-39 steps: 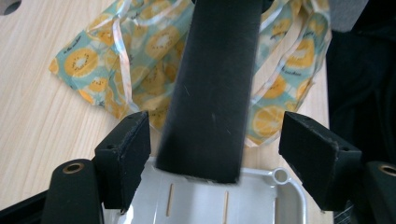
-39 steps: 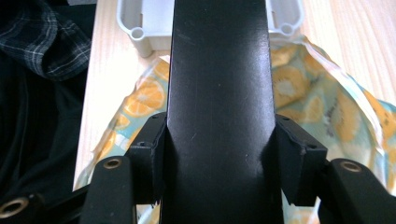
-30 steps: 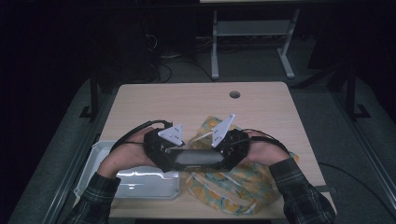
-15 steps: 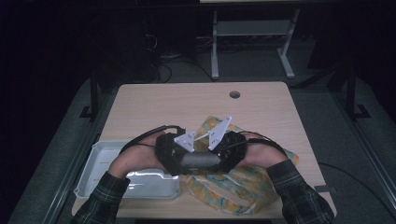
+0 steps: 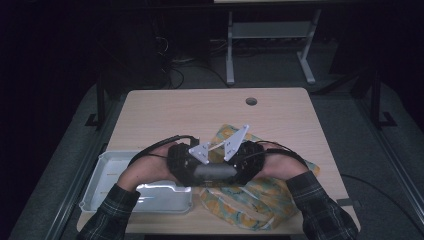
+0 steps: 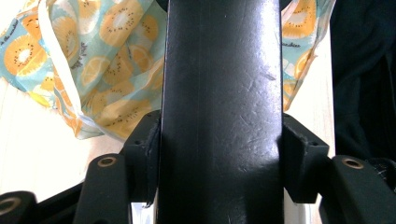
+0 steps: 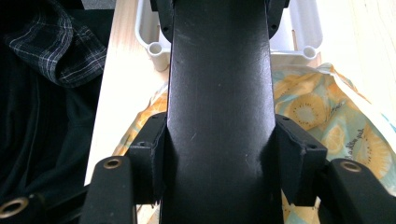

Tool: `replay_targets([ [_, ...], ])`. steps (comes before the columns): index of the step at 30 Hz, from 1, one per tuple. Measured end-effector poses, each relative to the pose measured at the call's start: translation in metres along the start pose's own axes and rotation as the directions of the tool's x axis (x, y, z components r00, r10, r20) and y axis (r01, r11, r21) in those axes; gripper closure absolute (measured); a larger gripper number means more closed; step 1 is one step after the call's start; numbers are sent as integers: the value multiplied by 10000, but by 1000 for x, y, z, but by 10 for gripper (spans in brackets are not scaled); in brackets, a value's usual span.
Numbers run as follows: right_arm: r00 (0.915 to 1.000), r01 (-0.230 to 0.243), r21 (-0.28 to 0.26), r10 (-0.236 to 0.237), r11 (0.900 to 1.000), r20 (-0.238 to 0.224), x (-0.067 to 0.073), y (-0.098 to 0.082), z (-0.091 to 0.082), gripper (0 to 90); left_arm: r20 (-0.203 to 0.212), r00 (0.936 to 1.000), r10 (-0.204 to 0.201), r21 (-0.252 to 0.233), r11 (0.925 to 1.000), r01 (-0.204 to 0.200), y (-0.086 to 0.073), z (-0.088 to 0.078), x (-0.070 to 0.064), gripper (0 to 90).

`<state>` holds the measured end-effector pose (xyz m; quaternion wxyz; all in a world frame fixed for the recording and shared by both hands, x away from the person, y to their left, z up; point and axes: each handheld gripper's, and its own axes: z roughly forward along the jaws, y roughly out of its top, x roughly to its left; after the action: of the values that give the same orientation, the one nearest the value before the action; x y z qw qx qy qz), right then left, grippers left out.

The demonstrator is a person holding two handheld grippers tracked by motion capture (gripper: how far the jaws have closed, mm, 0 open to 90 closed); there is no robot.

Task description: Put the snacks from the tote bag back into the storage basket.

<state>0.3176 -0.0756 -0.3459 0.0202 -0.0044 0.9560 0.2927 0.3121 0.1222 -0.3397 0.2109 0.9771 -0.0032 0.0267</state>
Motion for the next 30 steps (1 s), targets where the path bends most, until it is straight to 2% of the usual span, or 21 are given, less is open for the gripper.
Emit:
replay_targets([
  [6,10000,65,68,-65,10000,-44,1,1,3,419,33,10000,43,213,9998,-44,0,2,-1,422],
  [10,10000,61,20,-61,10000,-36,1,0,4,417,77,10000,2,180,9998,-4,-1,1,-1,429],
  [14,9997,-134,-132,131,9998,-206,0,-1,4,383,111,9999,-45,183,9998,43,-2,-1,-2,432],
  [17,9995,-321,-102,320,9994,-58,0,-3,2,281,-8,9999,-120,214,9997,120,-5,-3,-1,432],
  [18,9991,-390,-111,392,9992,149,0,-5,0,247,51,9999,-159,169,9997,159,-6,-4,-1,432],
  [20,9989,-421,-121,423,9990,208,0,-5,-1,237,52,9999,-152,93,9998,151,-7,-6,-1,432],
  [22,9972,-692,-76,694,9976,277,2,-8,-5,217,20,10000,3,161,9999,-4,-8,-8,-1,431],
  [26,9949,-935,-517,953,9943,320,3,-15,-13,193,12,10000,-96,166,9998,95,-13,-11,0,431],
  [27,9954,-867,-683,893,9939,359,2,-17,-15,186,14,9999,-126,127,9998,126,-15,-12,0,431],
  [30,9927,-1033,-812,1079,9913,545,4,-24,-19,177,-86,9998,-174,15,9998,174,-19,-18,2,431],
])
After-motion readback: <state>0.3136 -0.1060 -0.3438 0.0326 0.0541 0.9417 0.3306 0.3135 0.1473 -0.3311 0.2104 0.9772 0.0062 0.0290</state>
